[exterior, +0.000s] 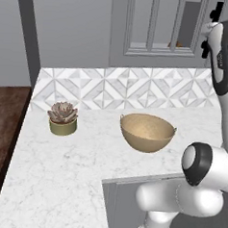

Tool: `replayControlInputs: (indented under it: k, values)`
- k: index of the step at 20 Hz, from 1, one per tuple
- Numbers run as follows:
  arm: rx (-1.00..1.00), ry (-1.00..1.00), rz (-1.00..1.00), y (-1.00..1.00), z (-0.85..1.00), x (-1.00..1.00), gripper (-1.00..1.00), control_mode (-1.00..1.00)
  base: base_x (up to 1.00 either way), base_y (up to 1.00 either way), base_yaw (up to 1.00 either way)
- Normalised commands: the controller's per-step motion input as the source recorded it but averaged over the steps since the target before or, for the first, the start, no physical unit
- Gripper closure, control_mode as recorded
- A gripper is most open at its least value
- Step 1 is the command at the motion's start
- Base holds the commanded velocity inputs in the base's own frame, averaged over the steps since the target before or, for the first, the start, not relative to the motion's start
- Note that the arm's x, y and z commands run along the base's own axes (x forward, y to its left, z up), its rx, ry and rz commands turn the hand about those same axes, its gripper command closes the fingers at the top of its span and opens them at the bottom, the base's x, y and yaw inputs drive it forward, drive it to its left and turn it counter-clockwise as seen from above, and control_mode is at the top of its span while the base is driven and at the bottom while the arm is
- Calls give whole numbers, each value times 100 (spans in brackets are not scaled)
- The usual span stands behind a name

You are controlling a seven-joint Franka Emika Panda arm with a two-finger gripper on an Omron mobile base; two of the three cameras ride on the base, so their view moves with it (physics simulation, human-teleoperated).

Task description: Open the cabinet, pick up the bread from the cabinet and place it in the basket. Then move the basket to the dining counter.

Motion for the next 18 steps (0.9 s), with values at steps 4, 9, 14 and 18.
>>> replayControlInputs:
  k: [4,9,14,18]
  values:
    - [0,0,9,0,0,39,-100,-100,0,0,0]
    - [0,0,5,0,-1,47,-100,-100,0,0,0]
    - [0,0,2,0,-1,54,-100,-100,0,0,0]
    - [0,0,3,0,0,54,-100,-100,0,0,0]
